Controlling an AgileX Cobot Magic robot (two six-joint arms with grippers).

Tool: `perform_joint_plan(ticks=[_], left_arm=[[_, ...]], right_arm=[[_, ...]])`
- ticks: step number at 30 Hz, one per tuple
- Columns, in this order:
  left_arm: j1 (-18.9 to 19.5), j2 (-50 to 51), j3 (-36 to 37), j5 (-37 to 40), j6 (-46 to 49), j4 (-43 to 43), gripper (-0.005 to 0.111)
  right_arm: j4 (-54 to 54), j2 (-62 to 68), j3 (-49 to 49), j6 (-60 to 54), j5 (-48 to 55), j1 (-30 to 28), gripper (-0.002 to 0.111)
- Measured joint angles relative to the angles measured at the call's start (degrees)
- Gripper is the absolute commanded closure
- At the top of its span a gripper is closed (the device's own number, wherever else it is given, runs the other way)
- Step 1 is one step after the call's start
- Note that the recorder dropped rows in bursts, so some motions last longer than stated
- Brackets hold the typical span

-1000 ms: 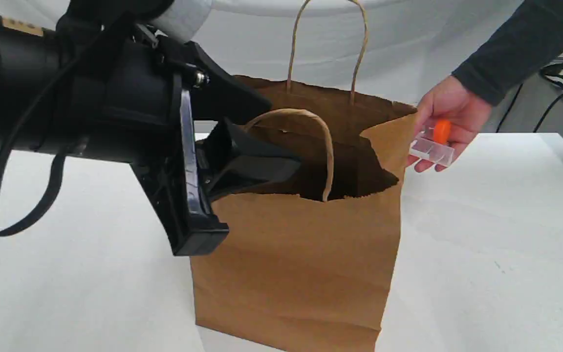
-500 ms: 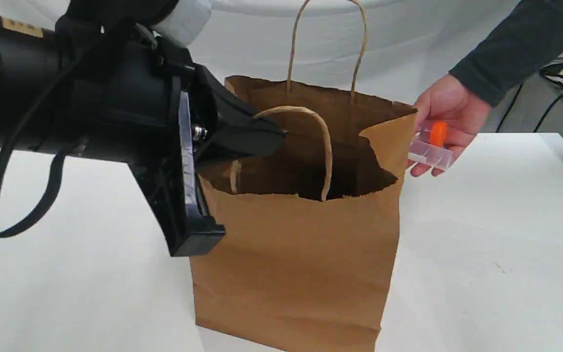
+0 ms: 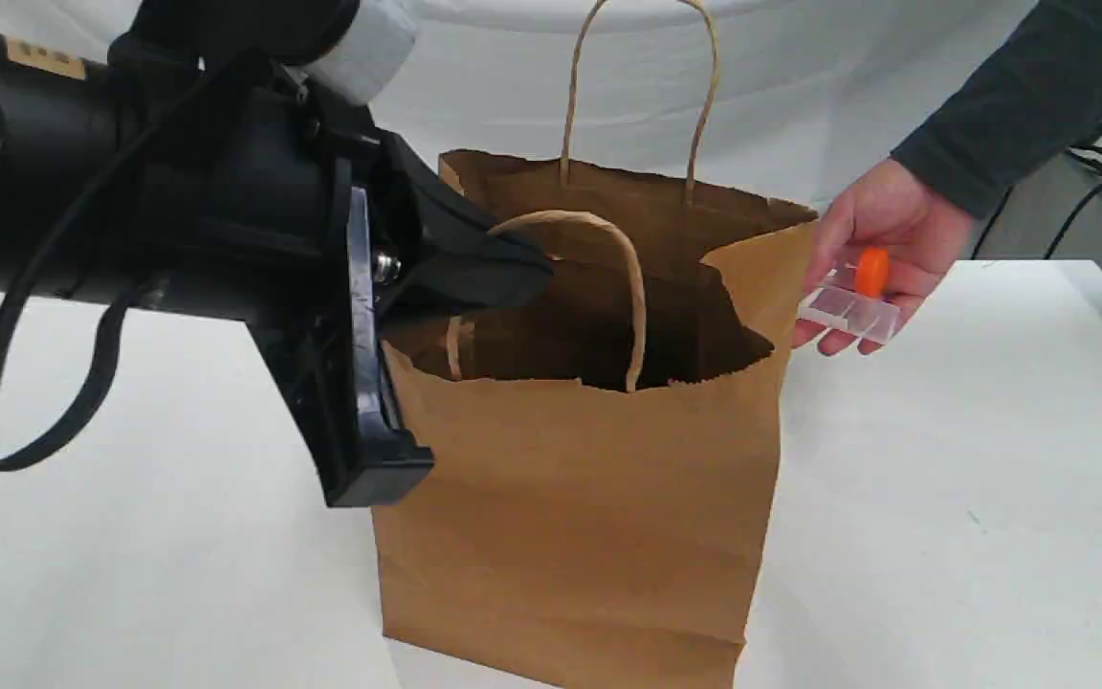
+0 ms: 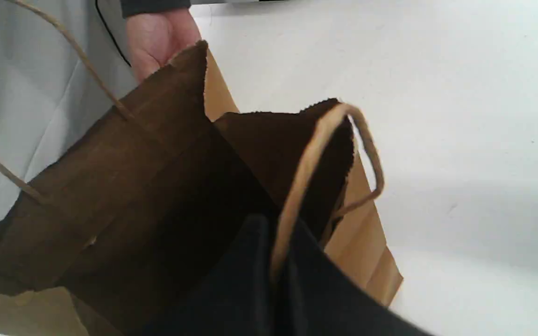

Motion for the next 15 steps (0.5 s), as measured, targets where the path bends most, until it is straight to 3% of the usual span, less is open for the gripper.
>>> perform_joint_plan(ticks=[9,15], left_arm=[[0.0,0.0,0.0,0.0,-0.1,0.0,0.107],[0.0,0.0,0.0,0.1,-1.2,0.0,0.107]], right_arm=[[2.8,26.1,-32.3,-10.9,18.0,0.0,0.108],[7.9,42.4,-51.7,-12.7,36.1,0.0,0.108]])
